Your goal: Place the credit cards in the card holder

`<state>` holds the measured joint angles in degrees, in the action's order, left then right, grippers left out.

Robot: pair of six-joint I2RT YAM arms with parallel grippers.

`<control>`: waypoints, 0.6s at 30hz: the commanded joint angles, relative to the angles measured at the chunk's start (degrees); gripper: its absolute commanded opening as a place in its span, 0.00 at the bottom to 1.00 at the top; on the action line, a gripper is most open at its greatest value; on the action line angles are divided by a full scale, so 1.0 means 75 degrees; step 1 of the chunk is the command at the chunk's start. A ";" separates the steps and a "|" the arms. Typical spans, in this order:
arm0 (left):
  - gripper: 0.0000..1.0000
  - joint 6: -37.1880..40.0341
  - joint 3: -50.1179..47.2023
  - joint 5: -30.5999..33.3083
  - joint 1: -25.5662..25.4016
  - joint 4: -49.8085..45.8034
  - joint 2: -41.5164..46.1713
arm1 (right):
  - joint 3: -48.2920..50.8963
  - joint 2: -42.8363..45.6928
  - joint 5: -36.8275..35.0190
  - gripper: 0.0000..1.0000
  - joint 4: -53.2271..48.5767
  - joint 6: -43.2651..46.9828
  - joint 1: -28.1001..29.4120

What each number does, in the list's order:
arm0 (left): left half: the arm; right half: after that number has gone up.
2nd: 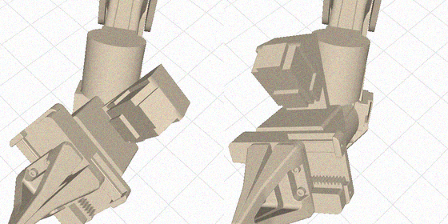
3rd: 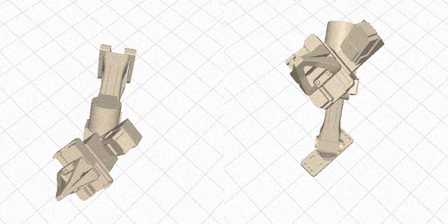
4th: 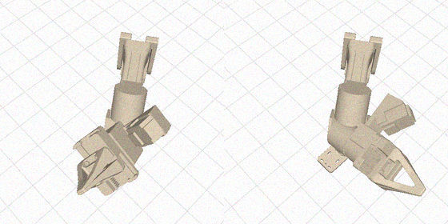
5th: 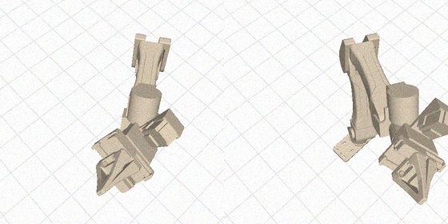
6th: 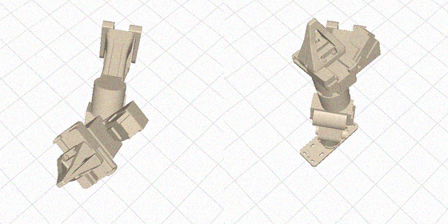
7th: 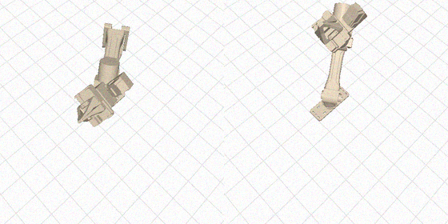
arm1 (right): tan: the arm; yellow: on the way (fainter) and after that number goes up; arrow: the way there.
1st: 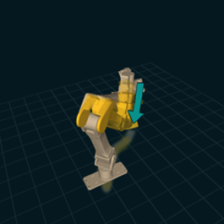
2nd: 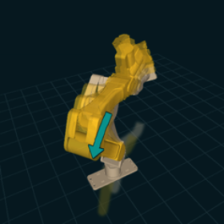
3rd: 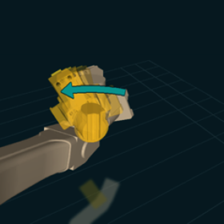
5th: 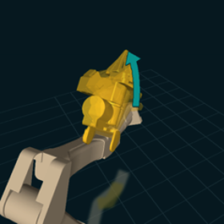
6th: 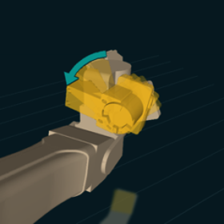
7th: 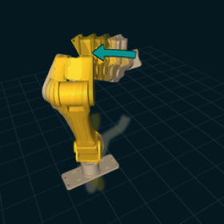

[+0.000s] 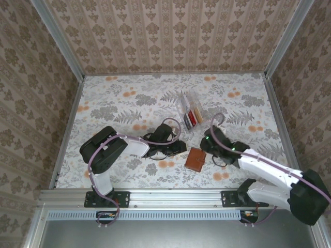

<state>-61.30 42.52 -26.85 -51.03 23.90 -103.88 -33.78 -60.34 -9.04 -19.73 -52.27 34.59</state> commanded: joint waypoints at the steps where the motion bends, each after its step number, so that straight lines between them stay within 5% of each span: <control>1: 0.28 0.0298 -0.0071 -0.0229 -0.0157 -0.0688 0.0079 | -0.0333 -0.0012 0.1978 0.26 -0.1372 0.0650 -0.0650; 6: 0.34 0.0674 -0.0011 -0.0176 -0.0175 -0.1109 0.0311 | -0.0544 -0.0865 0.3115 0.25 -0.1812 0.0762 -0.0615; 18: 0.42 0.1902 0.0705 -0.0412 -0.0392 -0.2403 0.0334 | -0.0230 -0.0937 0.3177 0.18 -0.1757 0.0181 -0.0405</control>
<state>-51.46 45.67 -28.36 -53.23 11.55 -101.14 -36.75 -67.40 12.01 -32.80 -48.84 31.35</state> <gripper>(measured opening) 0.422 0.193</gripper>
